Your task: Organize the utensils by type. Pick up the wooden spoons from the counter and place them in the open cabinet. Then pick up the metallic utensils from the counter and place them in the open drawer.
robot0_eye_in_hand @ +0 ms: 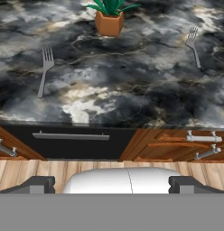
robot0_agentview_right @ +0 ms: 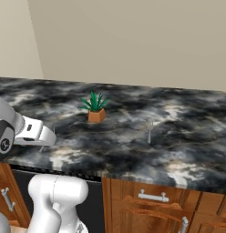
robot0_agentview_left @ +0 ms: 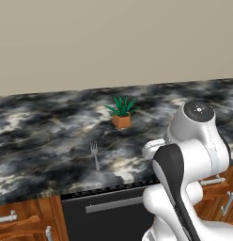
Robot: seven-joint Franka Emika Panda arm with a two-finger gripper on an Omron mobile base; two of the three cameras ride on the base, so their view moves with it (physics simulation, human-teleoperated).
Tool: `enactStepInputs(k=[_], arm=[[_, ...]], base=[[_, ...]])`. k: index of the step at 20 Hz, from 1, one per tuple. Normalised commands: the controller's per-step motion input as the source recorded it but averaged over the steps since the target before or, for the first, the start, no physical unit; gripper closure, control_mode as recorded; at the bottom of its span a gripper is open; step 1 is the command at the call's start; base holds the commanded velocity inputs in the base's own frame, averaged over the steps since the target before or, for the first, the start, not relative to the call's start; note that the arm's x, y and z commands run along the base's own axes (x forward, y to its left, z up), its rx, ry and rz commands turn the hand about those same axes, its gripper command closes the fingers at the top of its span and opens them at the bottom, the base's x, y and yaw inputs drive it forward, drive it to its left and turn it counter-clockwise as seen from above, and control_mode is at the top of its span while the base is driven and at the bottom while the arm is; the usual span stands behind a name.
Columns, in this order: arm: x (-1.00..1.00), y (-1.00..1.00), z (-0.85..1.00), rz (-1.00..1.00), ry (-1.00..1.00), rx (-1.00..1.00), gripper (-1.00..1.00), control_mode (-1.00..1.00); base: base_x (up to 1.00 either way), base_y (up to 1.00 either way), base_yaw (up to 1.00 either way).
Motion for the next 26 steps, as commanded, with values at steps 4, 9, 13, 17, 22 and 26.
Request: enactStepInputs(k=[4,9,13,17,22,26], arm=[[0.0,0.0,0.0,0.0,0.0,0.0,-1.0,1.0],[0.0,0.0,0.0,0.0,0.0,0.0,-1.0,1.0],[0.0,0.0,0.0,0.0,0.0,0.0,-1.0,1.0],[0.0,0.0,0.0,0.0,-0.03,0.0,-1.0,-1.0],[0.0,0.08,-0.01,0.0,-0.13,0.04,-1.0,-1.0],[0.23,0.5,-0.07,0.0,-0.03,0.06,-1.0,-1.0]], base=[[0.0,0.0,0.0],[0.0,0.0,0.0],[0.0,0.0,0.0],[0.0,0.0,0.0],[0.0,0.0,0.0],[0.0,0.0,0.0]])
